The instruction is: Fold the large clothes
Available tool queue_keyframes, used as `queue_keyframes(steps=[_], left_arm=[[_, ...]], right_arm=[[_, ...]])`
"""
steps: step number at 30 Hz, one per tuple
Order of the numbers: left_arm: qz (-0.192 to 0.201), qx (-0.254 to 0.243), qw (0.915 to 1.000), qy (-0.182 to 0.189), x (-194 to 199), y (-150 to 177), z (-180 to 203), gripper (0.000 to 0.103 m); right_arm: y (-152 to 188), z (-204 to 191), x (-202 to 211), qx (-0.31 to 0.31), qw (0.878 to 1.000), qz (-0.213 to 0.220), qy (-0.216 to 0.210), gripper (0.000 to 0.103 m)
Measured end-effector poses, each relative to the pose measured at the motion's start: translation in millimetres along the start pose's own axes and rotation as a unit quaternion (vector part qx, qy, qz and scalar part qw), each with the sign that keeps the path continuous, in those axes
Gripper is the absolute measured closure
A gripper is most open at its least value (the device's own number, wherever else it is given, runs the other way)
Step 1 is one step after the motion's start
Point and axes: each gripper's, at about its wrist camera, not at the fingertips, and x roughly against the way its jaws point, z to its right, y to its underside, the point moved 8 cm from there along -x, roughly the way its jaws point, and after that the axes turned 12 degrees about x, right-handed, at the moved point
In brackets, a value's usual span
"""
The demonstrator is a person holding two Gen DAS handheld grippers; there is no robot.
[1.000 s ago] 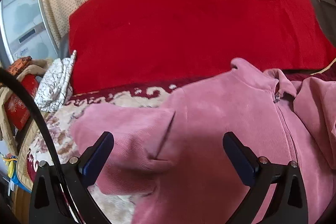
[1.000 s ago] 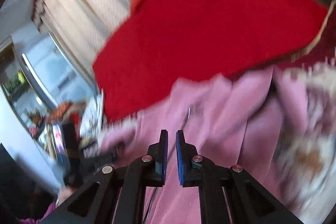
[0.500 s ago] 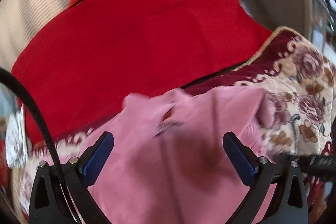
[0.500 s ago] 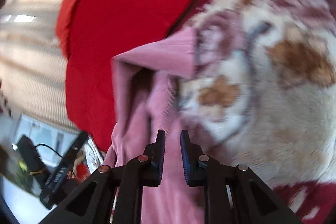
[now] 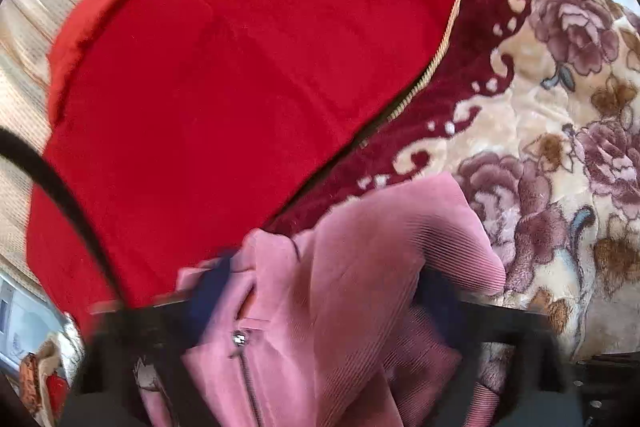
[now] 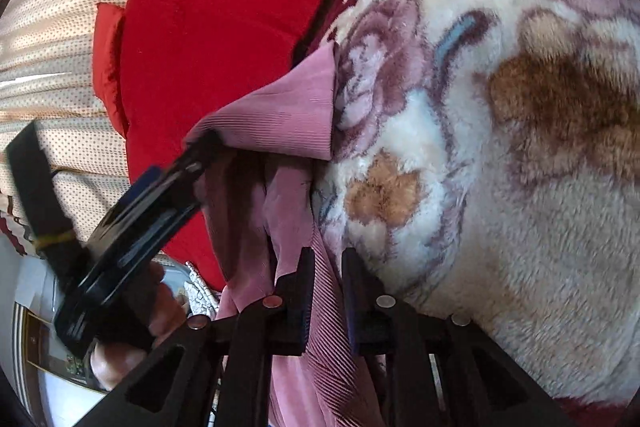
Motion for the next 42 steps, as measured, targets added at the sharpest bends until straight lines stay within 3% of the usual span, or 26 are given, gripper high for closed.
queue_keyframes(steps=[1,3,6,12,15,17,18,20,21,22,25,28,29,30,32,34,36,39,42], left_arm=[[-0.030,0.020,0.9987,0.036,-8,3,-2,0.097],[-0.048,0.069,0.9933,0.079,-14,7,-13,0.098],[-0.019,0.127,0.9847,0.117,0,10,-40,0.098],[0.021,0.222,0.9665,0.128,36,43,-113,0.099],[0.029,0.281,0.9518,0.119,56,88,-163,0.099],[0.011,0.316,0.9412,0.119,60,126,-187,0.098],[0.003,0.325,0.9382,0.119,59,139,-193,0.098],[-0.035,0.357,0.9257,0.120,56,188,-210,0.093],[-0.052,0.372,0.9182,0.125,54,207,-216,0.091],[-0.070,0.390,0.9094,0.126,51,228,-222,0.090],[-0.093,0.445,0.8828,0.118,52,276,-246,0.086],[-0.075,0.477,0.8685,0.113,62,282,-266,0.072],[-0.062,0.479,0.8686,0.112,66,278,-272,0.069],[-0.055,0.476,0.8706,0.112,69,273,-273,0.062],[-0.041,0.467,0.8755,0.118,72,261,-271,0.053],[-0.025,0.465,0.8770,0.119,70,251,-272,0.037],[-0.029,0.466,0.8788,0.097,56,251,-276,0.035],[-0.075,0.459,0.8827,0.068,30,269,-282,0.036],[-0.107,0.485,0.8648,0.076,13,294,-290,0.042]], right_arm=[[-5,2,8,0.002,1.000,0.004,0.002,0.085],[-13,-2,9,0.008,1.000,0.017,0.010,0.085],[-22,-6,14,0.016,0.999,0.035,0.017,0.085],[-31,-39,0,0.050,0.998,0.041,-0.005,0.085],[-25,-59,-14,0.071,0.997,0.028,-0.014,0.085],[-13,-73,-26,0.101,0.995,0.017,0.003,0.080],[-9,-77,-31,0.115,0.993,0.015,0.015,0.073],[-4,-86,-39,0.130,0.991,0.011,0.027,0.047],[0,-91,-43,0.136,0.990,0.011,0.030,0.022],[7,-96,-46,0.143,0.989,0.016,0.033,0.020],[24,-106,-54,0.203,0.976,0.010,0.078,0.025],[31,-117,-62,0.262,0.957,0.015,0.124,0.048],[33,-119,-64,0.284,0.949,0.019,0.136,0.059],[40,-118,-64,0.296,0.945,0.019,0.137,0.063],[45,-116,-66,0.307,0.942,0.010,0.132,0.064],[51,-119,-73,0.316,0.940,0.005,0.130,0.064],[62,-121,-81,0.324,0.937,-0.010,0.133,0.064],[69,-112,-93,0.322,0.934,-0.042,0.148,0.063],[69,-116,-91,0.331,0.931,-0.032,0.147,0.064]])
